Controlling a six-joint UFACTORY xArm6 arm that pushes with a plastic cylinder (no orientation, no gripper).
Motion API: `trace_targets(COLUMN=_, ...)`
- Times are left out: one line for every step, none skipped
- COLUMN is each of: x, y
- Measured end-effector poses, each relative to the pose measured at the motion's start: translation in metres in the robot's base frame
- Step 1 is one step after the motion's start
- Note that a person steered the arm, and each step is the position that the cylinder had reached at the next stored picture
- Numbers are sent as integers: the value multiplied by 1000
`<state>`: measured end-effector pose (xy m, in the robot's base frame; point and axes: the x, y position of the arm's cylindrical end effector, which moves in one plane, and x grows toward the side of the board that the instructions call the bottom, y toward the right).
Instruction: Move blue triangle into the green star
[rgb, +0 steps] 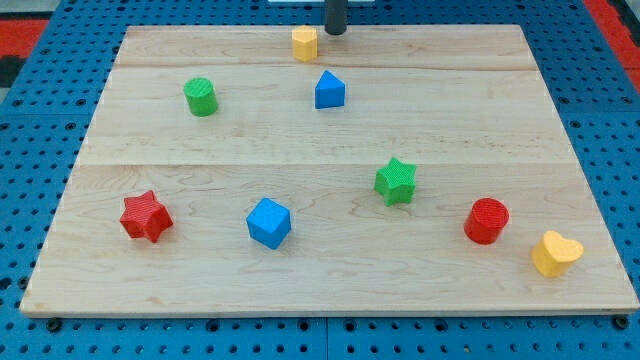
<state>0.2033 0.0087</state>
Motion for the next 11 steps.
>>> trace_targets(x=17, y=-42)
trace_targets(x=17, y=-48)
trace_targets(x=7, y=-31)
trace_targets(x=-11, y=-45)
trace_targets(x=-11, y=-75)
trace_targets(x=-7, y=-88)
trace_targets(x=13, y=-87)
trace_targets(x=55, y=-45)
trace_targets(x=121, y=12)
trace_targets(x=197, y=67)
trace_targets(x=261, y=108)
